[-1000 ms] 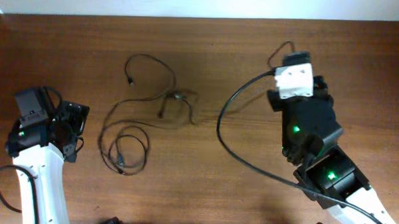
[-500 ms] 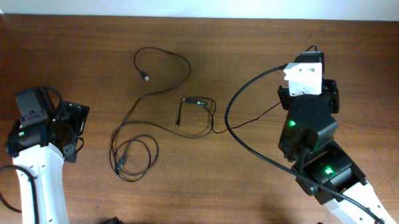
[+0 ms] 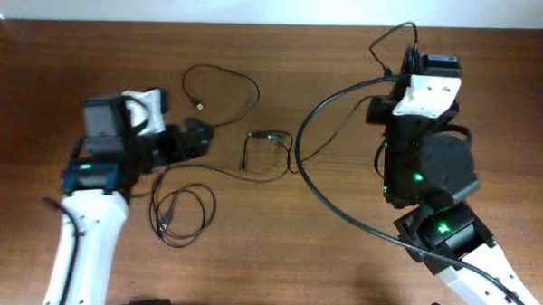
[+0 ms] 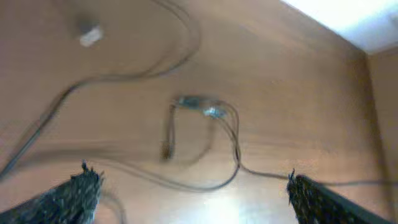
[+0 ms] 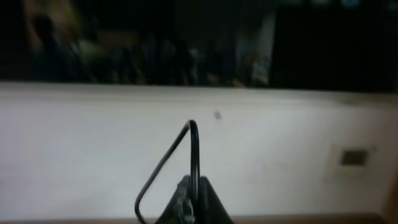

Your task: Untangle cables

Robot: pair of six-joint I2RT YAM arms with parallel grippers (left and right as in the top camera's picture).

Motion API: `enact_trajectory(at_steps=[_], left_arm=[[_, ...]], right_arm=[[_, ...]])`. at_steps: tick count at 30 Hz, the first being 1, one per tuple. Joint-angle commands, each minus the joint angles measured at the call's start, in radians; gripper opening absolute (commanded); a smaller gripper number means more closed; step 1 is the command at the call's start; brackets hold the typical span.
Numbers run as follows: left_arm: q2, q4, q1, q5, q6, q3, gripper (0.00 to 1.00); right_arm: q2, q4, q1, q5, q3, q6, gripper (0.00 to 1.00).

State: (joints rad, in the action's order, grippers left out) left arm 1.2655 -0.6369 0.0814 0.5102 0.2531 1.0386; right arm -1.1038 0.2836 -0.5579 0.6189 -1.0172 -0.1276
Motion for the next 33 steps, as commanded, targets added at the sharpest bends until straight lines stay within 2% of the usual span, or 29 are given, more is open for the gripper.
enact_trajectory(at_steps=[1, 4, 8, 10, 13, 18, 28, 30, 31, 33], left_arm=[[0.022, 0.053, -0.174, -0.072, -0.195, 0.004, 0.99], [0.043, 0.048, -0.27, -0.098, -0.424, 0.004, 0.99], [0.043, 0.046, -0.394, -0.099, -0.799, 0.004, 0.99], [0.043, 0.053, -0.457, -0.098, -0.916, 0.004, 0.99], [0.06, 0.114, -0.533, -0.1, -0.924, 0.004, 0.99], [0.156, 0.205, -0.553, -0.096, -0.924, 0.004, 0.99], [0.37, 0.376, -0.553, -0.018, -0.924, 0.004, 1.0], [0.419, 0.398, -0.553, -0.016, -0.924, 0.004, 0.84], [0.438, 0.407, -0.554, -0.016, -0.924, 0.004, 0.65], [0.465, 0.423, -0.554, -0.017, -0.924, 0.004, 0.38]], right_arm=[[0.006, 0.081, 0.004, -0.085, -0.017, 0.013, 0.04], [0.006, 0.1, 0.004, -0.085, -0.017, 0.013, 0.04], [0.006, 0.099, 0.004, -0.085, -0.017, 0.014, 0.04], [0.006, 0.099, 0.004, -0.085, -0.017, 0.045, 0.04], [0.006, 0.098, 0.004, -0.097, -0.017, 0.123, 0.04], [0.009, 0.102, 0.004, -0.167, -0.017, 0.196, 0.04], [0.018, 0.163, 0.004, -0.167, -0.017, 0.196, 0.04], [0.019, 0.168, 0.004, -0.167, -0.017, 0.196, 0.04], [0.019, 0.171, 0.004, -0.167, -0.017, 0.196, 0.04], [0.021, 0.191, 0.004, -0.167, -0.017, 0.196, 0.04]])
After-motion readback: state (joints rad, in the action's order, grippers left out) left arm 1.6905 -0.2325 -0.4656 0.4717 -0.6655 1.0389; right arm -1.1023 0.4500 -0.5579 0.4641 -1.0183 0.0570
